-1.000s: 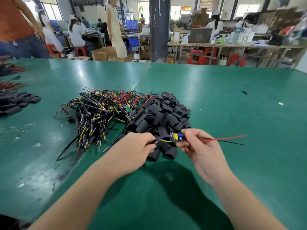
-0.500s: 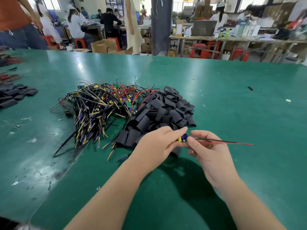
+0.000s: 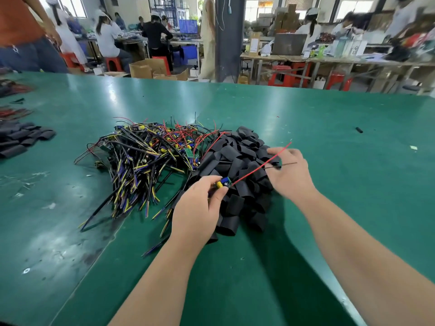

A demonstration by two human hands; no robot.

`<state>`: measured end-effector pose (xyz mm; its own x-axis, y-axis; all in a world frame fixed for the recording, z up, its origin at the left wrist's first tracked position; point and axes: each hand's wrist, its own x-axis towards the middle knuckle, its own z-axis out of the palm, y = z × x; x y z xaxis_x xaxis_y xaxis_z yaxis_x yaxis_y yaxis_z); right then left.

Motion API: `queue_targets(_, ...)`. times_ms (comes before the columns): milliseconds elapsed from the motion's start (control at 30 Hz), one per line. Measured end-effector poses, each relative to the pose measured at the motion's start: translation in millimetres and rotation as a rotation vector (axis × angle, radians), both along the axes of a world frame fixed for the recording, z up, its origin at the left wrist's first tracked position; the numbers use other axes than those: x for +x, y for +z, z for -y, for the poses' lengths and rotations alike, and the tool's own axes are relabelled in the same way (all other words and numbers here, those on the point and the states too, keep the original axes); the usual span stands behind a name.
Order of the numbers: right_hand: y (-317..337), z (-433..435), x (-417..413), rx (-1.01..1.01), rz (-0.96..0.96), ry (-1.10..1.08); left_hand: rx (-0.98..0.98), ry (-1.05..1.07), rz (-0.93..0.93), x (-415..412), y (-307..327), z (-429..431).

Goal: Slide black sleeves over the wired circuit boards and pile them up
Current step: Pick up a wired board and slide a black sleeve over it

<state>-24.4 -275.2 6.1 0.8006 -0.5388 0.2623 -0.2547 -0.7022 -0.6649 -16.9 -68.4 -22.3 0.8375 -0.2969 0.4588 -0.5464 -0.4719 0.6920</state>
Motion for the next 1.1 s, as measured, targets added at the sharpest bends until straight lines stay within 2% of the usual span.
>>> queue_targets(133,4,30,51,-0.029,-0.157,-0.076,0.071,-0.024,-0.01,-2,-6,-2)
queue_targets(300,-5,59,100,-0.059,-0.296,0.088,0.031,0.04,-0.023,5,-15,2)
queue_targets(367,-6,60,118,0.009,-0.276,0.148,-0.032,0.126,-0.025,11,-16,3)
queue_targets(467,-9,51,134,0.282,-0.211,0.267,-0.107,0.232,-0.038,21,-18,7)
queue_targets(533,-11,42,136,0.341,-0.233,0.307,-0.127,0.241,-0.054,24,-18,10)
queue_targets(633,-9,26,124,0.248,-0.246,0.379,-0.136,0.224,-0.061,24,-19,11)
queue_targets(833,1,5,64,0.194,-0.24,0.61,-0.157,0.193,-0.036,15,-14,11)
queue_targets(1000,5,-4,35,0.009,-0.038,0.493,-0.155,0.186,0.0,9,-12,6)
queue_targets(1100,11,-4,26,0.014,0.039,0.427,-0.158,0.179,0.022,6,-10,2)
